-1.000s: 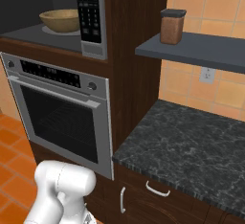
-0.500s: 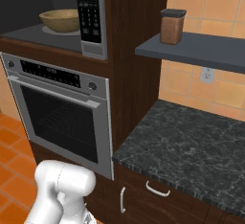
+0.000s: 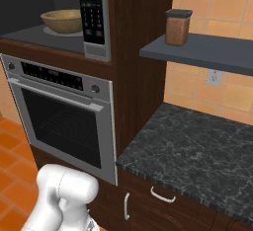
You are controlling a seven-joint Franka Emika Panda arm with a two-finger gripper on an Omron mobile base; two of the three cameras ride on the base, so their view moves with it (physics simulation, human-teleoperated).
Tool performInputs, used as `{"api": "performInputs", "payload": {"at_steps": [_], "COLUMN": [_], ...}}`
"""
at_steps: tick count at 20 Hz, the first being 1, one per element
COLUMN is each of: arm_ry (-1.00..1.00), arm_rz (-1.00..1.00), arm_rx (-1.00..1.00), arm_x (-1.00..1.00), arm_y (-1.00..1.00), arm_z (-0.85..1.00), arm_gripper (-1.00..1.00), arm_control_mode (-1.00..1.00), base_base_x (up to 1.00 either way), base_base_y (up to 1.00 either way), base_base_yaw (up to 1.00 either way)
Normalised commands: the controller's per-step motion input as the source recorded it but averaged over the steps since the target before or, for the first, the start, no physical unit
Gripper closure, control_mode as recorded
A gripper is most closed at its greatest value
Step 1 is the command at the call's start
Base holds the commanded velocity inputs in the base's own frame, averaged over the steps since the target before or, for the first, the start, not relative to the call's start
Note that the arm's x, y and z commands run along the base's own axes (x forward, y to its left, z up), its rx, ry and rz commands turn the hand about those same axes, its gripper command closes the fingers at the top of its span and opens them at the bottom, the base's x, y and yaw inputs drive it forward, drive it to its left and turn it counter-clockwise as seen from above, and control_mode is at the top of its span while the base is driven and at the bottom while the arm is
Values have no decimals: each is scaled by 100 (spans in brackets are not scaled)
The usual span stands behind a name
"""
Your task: Open the microwave, place the bowl with waffle inside the microwave, then close the microwave door and turn it on.
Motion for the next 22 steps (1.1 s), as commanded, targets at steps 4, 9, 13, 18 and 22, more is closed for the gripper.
{"api": "performInputs", "payload": {"at_steps": [4,9,13,18,22], "arm_ry": [-4,-1,-6,0,2], "arm_rz": [0,0,0,0,0], "arm_rx": [0,2,-4,-7,-5], "arm_x": [61,63,39,52,57], "arm_y": [100,100,100,100,100], "arm_z": [-67,-61,-11,-11,-33], "arm_gripper": [-100,-100,-100,-100,-100], "arm_control_mode": [-100,-100,-100,-100,-100], "base_base_x": [0,0,0,0,0], "base_base_y": [0,0,0,0,0], "base_base_yaw": [0,0,0,0,0]}}
